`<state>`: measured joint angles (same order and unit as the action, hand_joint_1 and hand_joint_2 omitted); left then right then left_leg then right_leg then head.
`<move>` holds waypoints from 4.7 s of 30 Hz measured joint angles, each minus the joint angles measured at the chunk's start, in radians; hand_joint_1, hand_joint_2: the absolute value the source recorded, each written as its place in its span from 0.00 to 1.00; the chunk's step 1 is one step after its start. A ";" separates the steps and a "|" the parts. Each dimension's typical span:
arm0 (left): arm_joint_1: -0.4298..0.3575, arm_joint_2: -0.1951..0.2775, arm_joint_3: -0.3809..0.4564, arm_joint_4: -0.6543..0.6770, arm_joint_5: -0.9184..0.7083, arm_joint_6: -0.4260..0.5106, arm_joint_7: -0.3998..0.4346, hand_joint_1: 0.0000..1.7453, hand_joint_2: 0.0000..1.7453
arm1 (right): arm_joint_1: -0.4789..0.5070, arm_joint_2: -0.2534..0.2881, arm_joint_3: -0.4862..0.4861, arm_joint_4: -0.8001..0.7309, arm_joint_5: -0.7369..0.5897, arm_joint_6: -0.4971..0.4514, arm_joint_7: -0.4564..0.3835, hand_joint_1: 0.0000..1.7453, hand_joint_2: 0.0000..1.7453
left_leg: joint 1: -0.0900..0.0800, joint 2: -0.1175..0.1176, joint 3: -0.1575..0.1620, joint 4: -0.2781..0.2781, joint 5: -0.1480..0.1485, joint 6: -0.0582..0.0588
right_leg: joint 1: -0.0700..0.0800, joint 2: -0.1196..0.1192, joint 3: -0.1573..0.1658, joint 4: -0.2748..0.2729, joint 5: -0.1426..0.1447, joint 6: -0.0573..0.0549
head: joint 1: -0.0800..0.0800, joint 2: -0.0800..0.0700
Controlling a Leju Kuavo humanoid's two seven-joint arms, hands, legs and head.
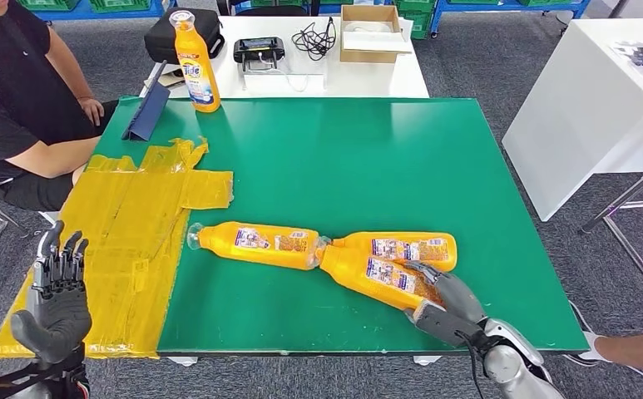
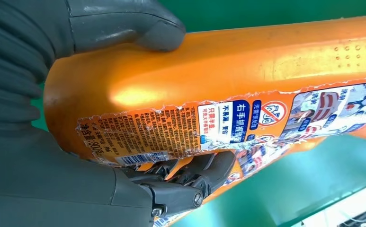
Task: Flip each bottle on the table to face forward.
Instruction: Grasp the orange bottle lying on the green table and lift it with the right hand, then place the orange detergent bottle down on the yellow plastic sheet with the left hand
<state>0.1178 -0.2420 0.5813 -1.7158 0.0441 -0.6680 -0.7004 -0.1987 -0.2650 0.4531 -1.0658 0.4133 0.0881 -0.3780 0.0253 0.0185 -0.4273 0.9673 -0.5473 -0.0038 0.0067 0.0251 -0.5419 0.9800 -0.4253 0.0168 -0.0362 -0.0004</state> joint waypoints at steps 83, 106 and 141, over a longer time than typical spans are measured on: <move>0.125 0.035 -0.700 0.078 0.175 0.304 0.090 0.50 1.00 | 0.031 0.527 0.309 -0.046 0.038 -0.139 -0.160 1.00 1.00 | -0.001 -0.007 -0.019 0.000 0.003 -0.001 | -0.001 -0.007 -0.017 0.002 0.000 0.000 | 0.000 0.000; 0.125 0.044 -0.683 0.081 0.139 0.329 0.067 1.00 1.00 | -0.003 0.549 0.320 0.048 0.039 -0.162 -0.170 1.00 1.00 | -0.001 -0.007 -0.019 0.000 0.003 -0.001 | -0.001 -0.007 -0.018 0.002 0.000 0.000 | 0.000 0.000; -0.299 0.387 -0.218 0.530 -1.398 1.362 0.284 1.00 1.00 | -0.418 0.428 0.042 0.089 -0.040 -0.145 0.021 0.00 1.00 | -0.001 -0.009 -0.022 0.001 0.010 -0.005 | -0.001 -0.008 -0.021 0.006 0.002 0.001 | 0.000 0.000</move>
<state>-0.1811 0.1453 0.3636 -1.1858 -1.3543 0.6941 -0.4167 -0.6169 0.1626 0.4951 -0.9767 0.3735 -0.0566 -0.3574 0.0245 0.0093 -0.4491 0.9680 -0.5377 -0.0085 0.0055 0.0168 -0.5629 0.9861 -0.4235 0.0177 -0.0360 -0.0004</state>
